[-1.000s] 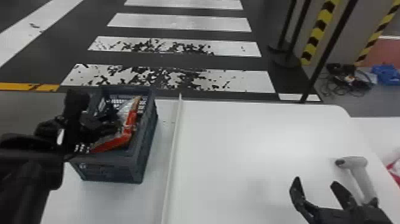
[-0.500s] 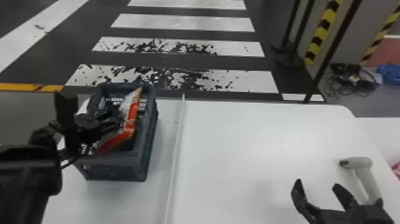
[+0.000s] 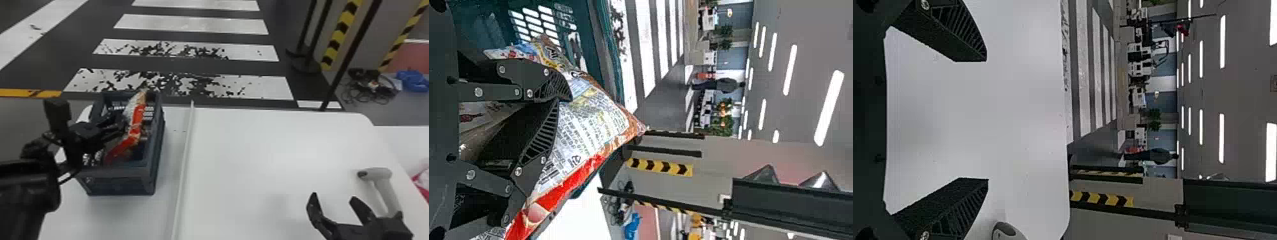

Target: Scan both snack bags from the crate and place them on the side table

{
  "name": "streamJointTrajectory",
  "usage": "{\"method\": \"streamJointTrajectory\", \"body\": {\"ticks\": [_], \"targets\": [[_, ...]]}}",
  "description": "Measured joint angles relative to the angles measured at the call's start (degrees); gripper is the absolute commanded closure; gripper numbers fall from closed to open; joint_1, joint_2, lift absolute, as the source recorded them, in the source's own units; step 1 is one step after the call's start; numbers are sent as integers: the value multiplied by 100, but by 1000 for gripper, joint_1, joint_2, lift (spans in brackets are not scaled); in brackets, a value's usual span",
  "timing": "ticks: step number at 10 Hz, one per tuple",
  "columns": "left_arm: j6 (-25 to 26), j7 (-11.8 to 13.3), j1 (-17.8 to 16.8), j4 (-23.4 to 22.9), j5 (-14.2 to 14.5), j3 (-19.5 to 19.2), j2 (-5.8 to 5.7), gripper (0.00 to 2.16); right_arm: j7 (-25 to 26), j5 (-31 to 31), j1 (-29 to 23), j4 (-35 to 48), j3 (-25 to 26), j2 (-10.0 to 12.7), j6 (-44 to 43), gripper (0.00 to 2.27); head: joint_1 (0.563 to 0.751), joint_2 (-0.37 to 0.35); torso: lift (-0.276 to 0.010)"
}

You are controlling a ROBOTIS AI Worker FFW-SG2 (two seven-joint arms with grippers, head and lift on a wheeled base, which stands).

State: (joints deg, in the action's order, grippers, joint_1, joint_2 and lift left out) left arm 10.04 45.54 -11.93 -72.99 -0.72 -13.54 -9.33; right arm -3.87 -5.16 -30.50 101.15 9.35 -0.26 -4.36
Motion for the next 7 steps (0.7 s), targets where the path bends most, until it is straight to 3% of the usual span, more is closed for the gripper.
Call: {"method": "streamJointTrajectory", "body": {"ticks": [3,7], "targets": [[215,27,47,-219,474,10,2,2138,4,2,0,-5,9,0,11,63,695,-46,-98],[69,145,144,-436,1071,11,-4,2138,19,-3,27,-71,1,0,10,63,695,-55,-98]]}}
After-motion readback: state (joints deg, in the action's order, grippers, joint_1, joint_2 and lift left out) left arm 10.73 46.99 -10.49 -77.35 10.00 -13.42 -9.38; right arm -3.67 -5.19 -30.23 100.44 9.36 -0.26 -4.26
